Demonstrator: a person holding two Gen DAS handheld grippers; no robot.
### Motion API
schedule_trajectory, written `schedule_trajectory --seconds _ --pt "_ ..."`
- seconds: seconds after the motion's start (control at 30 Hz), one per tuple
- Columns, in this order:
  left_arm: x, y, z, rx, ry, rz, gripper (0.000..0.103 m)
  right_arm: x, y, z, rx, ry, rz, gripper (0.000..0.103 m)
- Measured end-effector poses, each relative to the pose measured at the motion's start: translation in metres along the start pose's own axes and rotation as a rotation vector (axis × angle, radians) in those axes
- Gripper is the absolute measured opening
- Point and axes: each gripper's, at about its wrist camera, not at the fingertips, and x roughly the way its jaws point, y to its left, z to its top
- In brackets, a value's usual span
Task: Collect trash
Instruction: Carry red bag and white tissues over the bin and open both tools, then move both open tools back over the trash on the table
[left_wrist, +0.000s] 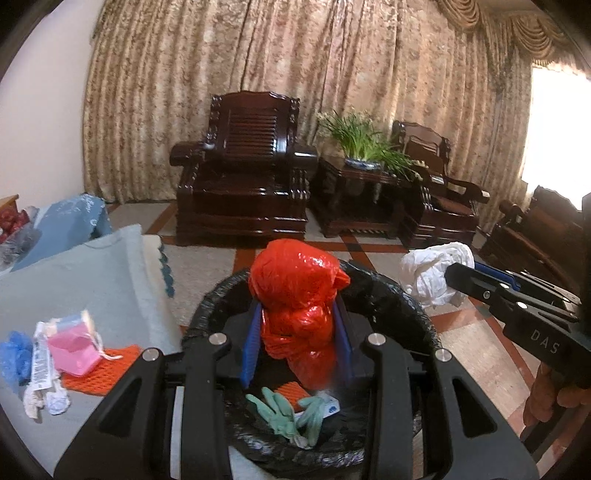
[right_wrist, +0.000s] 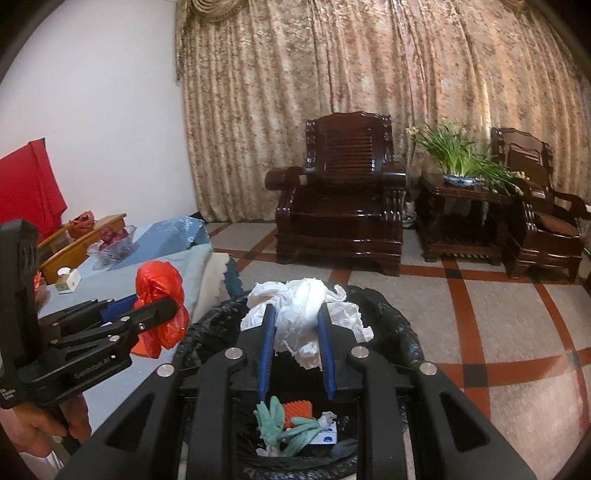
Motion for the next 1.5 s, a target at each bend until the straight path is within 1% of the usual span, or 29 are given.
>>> schedule_trajectory --seconds 0.03,0.07,0.1,0.17,0.23,0.27,0.3,0.33,0.4,0.43,0.5,0.57,0.67,0.73,0.83,1.03,1.3,1.5 --pt "0.003 0.0 0.0 -0.002 0.004 -0.001 0.039 0.002 -0.002 -0.001 0.001 0.005 -0.009 0.023" --pt "0.005 0.0 -0.001 -0.007 0.007 -0.007 0.044 0.002 -0.004 -0.002 0.001 0.01 -0.014 0.026" --pt "0.007 0.0 -0.001 -0.012 0.011 -0.015 0.047 0.003 -0.006 -0.003 0.002 0.016 -0.021 0.032" --pt "0.01 0.001 -0.001 -0.021 0.018 -0.028 0.059 0.005 -0.009 -0.006 0.004 0.023 -0.036 0.034" --pt "0.012 0.004 0.0 -0.033 0.022 -0.034 0.068 0.007 -0.011 -0.008 0.005 0.033 -0.043 0.038" --pt "0.012 0.007 -0.001 -0.044 0.021 -0.036 0.073 0.007 -0.012 -0.009 0.004 0.037 -0.049 0.047" --pt "0.012 0.008 -0.001 -0.053 0.021 -0.041 0.076 0.008 -0.012 -0.01 0.006 0.038 -0.059 0.059" --pt "0.012 0.01 -0.001 -0.062 0.022 -0.047 0.078 0.008 -0.011 -0.011 0.01 0.037 -0.065 0.064" --pt "0.009 0.015 0.0 -0.068 0.019 -0.042 0.079 0.007 -0.011 -0.012 0.014 0.032 -0.075 0.078" --pt "0.009 0.016 0.001 -0.069 0.018 -0.036 0.08 0.006 -0.011 -0.012 0.014 0.028 -0.081 0.081" --pt "0.005 0.021 0.003 -0.074 0.008 -0.022 0.08 0.005 -0.011 -0.012 0.013 0.023 -0.089 0.09" --pt "-0.002 0.029 0.005 -0.077 -0.013 0.007 0.083 0.004 -0.009 -0.011 0.011 0.014 -0.096 0.096" --pt "-0.015 0.038 0.005 -0.072 -0.032 0.048 0.088 0.003 -0.004 -0.009 0.007 0.009 -0.09 0.097" --pt "-0.025 0.05 0.005 -0.073 -0.04 0.088 0.09 0.005 0.002 -0.007 -0.007 0.011 -0.086 0.097" --pt "-0.041 0.072 0.004 -0.101 -0.045 0.134 0.091 0.009 0.011 -0.007 -0.011 0.014 -0.067 0.097" --pt "-0.08 0.12 -0.012 -0.145 -0.057 0.265 0.093 0.018 0.048 -0.008 -0.043 0.019 0.006 0.097" --pt "-0.128 0.177 -0.024 -0.183 -0.081 0.428 0.093 0.04 0.111 -0.003 -0.099 0.019 0.13 0.097" --pt "-0.151 0.212 -0.027 -0.204 -0.087 0.509 0.093 0.063 0.156 -0.001 -0.124 0.031 0.203 0.097"
